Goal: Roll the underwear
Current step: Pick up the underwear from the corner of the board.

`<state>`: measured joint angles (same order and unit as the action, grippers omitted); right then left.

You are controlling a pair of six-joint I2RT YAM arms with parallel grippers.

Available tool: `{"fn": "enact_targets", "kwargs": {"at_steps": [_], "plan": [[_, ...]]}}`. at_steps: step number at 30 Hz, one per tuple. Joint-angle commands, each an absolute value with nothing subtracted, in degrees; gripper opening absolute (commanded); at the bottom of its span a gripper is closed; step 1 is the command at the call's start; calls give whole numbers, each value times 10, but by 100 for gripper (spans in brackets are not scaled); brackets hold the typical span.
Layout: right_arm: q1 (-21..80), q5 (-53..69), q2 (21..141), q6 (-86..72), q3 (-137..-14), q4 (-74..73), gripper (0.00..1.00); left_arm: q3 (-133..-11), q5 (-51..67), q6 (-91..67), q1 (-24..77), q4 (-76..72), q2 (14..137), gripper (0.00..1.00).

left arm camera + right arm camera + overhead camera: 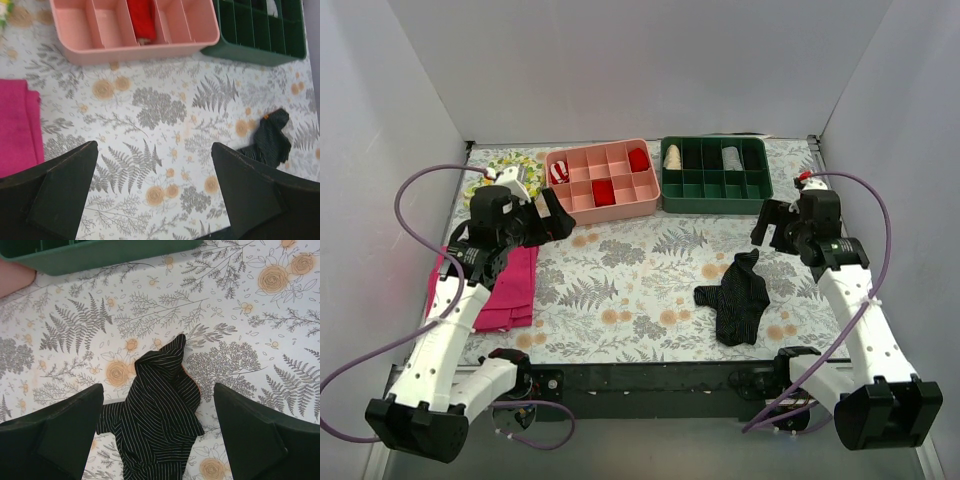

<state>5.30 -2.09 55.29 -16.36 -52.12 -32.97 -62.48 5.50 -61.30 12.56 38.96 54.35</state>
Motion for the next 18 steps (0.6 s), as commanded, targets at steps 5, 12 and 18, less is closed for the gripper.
{"fn": "enact_targets", "kwargs": {"at_steps": [5,12,18], "plan": [[51,-61,642,-118,-620,-370,99,-575,272,-608,127,409,617,98],[24,-34,671,-84,-624,-379,99,-564,229,-638,134,405,633,98],[-40,70,707,-63,-608,-361,98,-562,106,-674,217,398,655,98]]}}
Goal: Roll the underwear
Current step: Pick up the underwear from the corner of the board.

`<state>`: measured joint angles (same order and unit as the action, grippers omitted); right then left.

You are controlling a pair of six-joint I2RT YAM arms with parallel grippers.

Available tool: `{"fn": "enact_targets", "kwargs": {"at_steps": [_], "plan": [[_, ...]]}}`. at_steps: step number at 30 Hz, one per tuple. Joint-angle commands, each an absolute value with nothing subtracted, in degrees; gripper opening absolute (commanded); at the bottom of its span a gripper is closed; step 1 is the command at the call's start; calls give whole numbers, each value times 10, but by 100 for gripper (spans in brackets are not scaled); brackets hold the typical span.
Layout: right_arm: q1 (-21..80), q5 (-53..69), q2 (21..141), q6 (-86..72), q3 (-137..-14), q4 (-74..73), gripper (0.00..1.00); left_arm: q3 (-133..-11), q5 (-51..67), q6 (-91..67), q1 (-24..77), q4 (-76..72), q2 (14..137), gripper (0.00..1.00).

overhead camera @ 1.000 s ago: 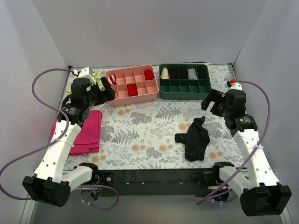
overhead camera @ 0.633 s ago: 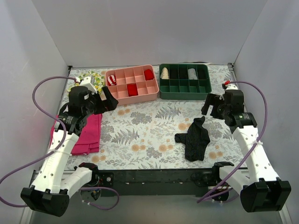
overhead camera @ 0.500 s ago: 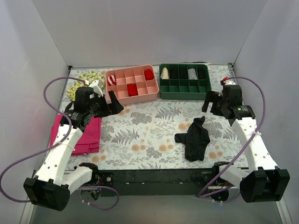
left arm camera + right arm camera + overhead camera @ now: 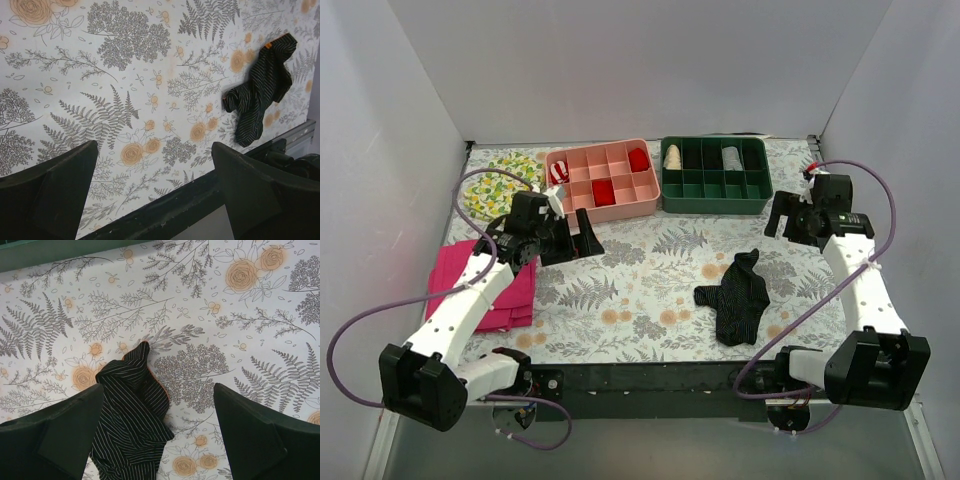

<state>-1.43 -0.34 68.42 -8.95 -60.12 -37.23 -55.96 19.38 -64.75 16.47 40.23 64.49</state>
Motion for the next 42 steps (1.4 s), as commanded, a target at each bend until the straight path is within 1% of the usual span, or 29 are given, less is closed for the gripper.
{"fn": "enact_targets", "kwargs": {"at_steps": [1,2,4,5,6,8,9,12,14,16,21,23,24,25,35,38,40,42], "plan": [[-40,80,716,-62,-613,-361,97,-561,98,-681,239,397,661,98],[-40,95,735,-62,-617,-363,95,-558,96,-685,244,396,666,98],[-41,157,752,-65,-627,-367,88,-556,103,-694,250,386,685,98],[-40,174,763,-66,-629,-370,86,-556,109,-697,251,376,691,98],[-40,210,765,-69,-627,-368,81,-558,113,-698,256,372,699,98],[-40,232,765,-76,-610,-360,76,-563,120,-700,258,364,706,98],[-40,247,761,-83,-602,-354,72,-564,122,-702,259,358,708,98],[-37,261,751,-87,-570,-343,66,-570,130,-702,260,352,722,98],[-30,262,744,-86,-557,-345,64,-571,133,-701,261,351,730,98],[-22,264,741,-87,-552,-346,61,-570,133,-700,261,350,732,98],[23,230,753,-93,-551,-360,59,-568,128,-691,261,353,737,98],[48,201,762,-102,-553,-362,60,-564,127,-693,261,354,737,98],[56,159,767,-104,-558,-366,63,-563,127,-694,261,354,736,98],[65,153,772,-103,-560,-370,63,-560,127,-694,261,353,735,98],[76,92,824,-105,-572,-363,64,-554,120,-694,261,364,741,98],[76,99,843,-96,-582,-366,64,-557,121,-693,261,365,746,98],[82,98,852,-93,-584,-367,64,-558,124,-693,261,365,751,98],[86,97,854,-93,-585,-367,60,-561,124,-692,261,365,753,98]]}}
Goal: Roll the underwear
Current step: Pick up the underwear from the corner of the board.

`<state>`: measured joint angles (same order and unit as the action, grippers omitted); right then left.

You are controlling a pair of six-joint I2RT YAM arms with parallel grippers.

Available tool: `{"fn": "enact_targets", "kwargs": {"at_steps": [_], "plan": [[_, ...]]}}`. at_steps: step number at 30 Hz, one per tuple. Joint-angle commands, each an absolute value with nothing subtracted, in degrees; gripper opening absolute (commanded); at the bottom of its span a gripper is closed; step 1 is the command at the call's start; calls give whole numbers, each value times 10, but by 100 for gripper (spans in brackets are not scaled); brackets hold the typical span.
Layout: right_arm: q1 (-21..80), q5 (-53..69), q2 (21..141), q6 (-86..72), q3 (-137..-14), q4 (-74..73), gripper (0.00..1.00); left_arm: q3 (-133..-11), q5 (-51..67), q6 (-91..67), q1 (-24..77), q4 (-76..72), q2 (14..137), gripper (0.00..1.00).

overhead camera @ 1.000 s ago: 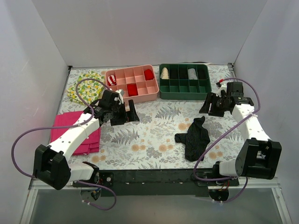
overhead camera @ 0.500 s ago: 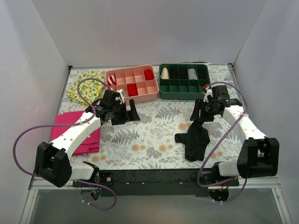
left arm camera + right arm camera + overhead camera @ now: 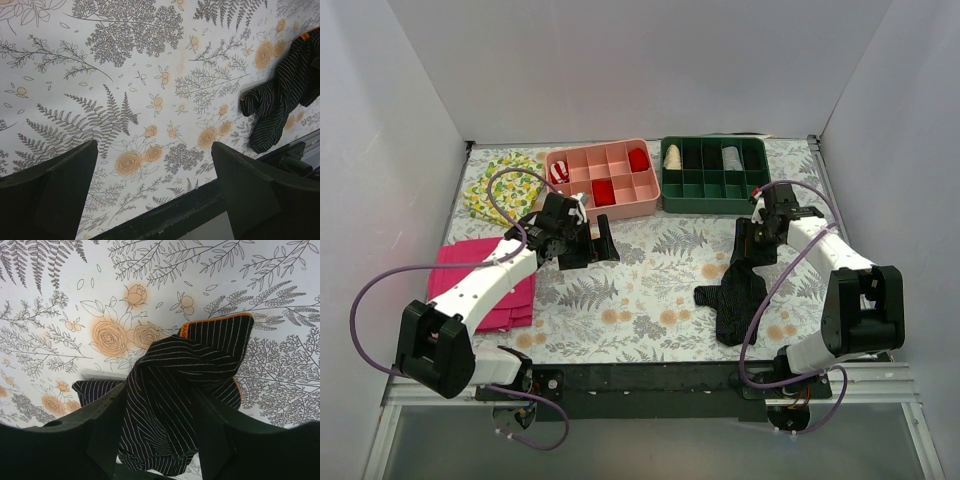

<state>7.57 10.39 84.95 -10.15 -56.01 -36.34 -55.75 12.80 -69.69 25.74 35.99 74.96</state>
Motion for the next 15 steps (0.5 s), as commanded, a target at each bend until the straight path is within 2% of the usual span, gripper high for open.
{"fn": "enact_targets", "kwargs": {"at_steps": [1,2,4,5,6,7,15], "plan": [[88,98,856,-93,-586,-366,58,-560,124,-692,261,364,754,98],[90,103,857,-92,-588,-365,47,-561,120,-692,261,364,758,98],[92,111,854,-93,-591,-366,32,-562,113,-695,261,369,760,98],[95,119,852,-94,-593,-365,12,-562,110,-697,261,369,764,98],[98,121,847,-97,-599,-365,4,-563,109,-698,261,371,764,98],[107,123,837,-100,-604,-364,1,-560,109,-699,261,371,763,98],[171,164,811,-128,-685,-389,1,-560,98,-714,261,366,746,98]]}}
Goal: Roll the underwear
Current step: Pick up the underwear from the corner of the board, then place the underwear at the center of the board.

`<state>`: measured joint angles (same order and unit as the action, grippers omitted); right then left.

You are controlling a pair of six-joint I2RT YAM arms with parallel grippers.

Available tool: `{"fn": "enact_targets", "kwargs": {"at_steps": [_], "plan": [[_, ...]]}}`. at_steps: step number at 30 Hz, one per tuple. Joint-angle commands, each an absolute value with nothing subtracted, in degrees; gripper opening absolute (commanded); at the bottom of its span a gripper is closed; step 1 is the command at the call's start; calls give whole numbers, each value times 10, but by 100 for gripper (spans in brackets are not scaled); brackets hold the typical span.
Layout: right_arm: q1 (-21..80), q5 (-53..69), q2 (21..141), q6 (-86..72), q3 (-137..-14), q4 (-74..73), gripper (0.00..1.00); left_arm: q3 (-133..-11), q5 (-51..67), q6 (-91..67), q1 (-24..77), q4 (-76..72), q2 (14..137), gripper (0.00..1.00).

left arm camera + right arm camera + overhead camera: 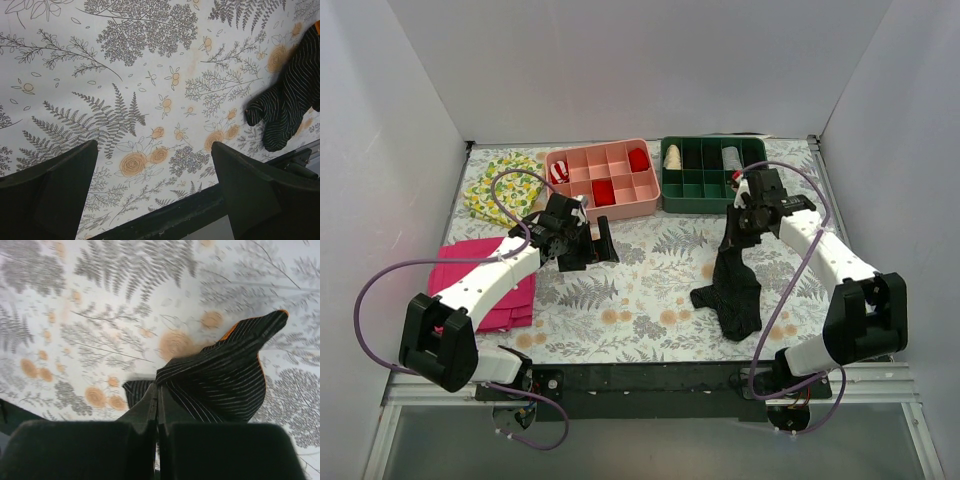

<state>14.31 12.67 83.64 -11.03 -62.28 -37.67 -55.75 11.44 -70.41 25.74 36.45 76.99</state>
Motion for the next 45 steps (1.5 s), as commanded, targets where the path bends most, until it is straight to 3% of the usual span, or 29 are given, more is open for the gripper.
{"fn": "enact_targets", "kwargs": {"at_steps": [1,8,14,27,36,45], "plan": [[178,173,810,-127,-708,-389,1,-562,92,-720,261,369,745,98],[236,274,799,-161,-833,-415,1,-561,-33,-805,260,377,678,98],[241,324,732,-237,-824,-339,1,-554,-68,-828,258,374,615,98],[250,373,688,-327,-846,-266,1,-544,-56,-819,259,366,600,98],[251,264,622,-323,-882,-351,1,-549,-25,-795,258,350,620,98],[293,309,599,-371,-815,-297,1,-567,-17,-776,258,348,648,98]]}}
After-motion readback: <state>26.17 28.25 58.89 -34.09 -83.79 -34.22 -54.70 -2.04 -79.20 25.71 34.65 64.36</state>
